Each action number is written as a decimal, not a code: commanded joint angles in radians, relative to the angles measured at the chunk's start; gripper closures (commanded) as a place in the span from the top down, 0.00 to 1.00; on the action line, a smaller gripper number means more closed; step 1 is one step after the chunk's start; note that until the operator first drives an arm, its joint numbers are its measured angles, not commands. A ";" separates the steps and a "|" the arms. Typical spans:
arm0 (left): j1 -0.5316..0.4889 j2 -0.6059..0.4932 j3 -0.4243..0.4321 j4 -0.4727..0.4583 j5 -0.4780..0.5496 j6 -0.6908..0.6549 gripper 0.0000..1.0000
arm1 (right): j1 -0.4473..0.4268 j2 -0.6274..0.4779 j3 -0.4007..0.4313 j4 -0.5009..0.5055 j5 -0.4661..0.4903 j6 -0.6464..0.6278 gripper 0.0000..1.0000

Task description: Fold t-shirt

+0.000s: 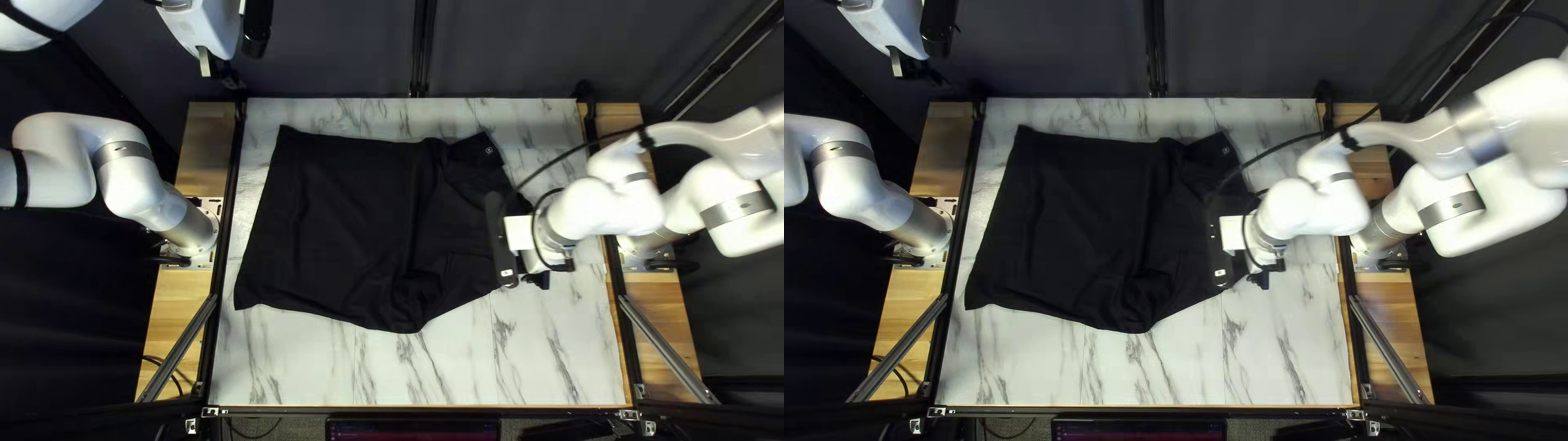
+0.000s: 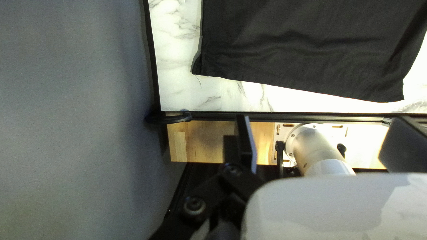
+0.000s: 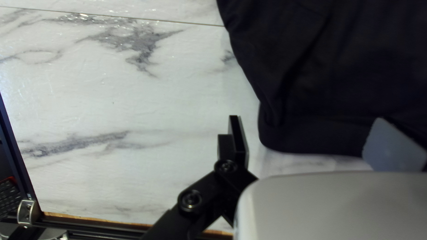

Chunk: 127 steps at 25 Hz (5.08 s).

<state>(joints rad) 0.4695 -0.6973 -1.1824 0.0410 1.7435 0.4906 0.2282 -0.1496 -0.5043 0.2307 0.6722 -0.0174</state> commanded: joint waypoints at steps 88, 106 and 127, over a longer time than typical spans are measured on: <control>0.000 0.000 0.000 0.000 0.000 0.000 1.00 | 0.134 0.135 0.009 0.655 -0.008 -0.254 1.00; 0.000 0.000 0.000 0.000 0.000 0.000 1.00 | 0.153 0.124 0.017 0.671 -0.062 -0.239 1.00; 0.000 0.000 0.000 0.000 0.000 0.000 1.00 | 0.236 0.144 -0.034 0.645 -0.105 -0.161 0.09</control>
<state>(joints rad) 0.4695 -0.6973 -1.1824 0.0410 1.7434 0.4905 0.4539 0.0106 -0.5482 0.8861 0.5740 -0.2012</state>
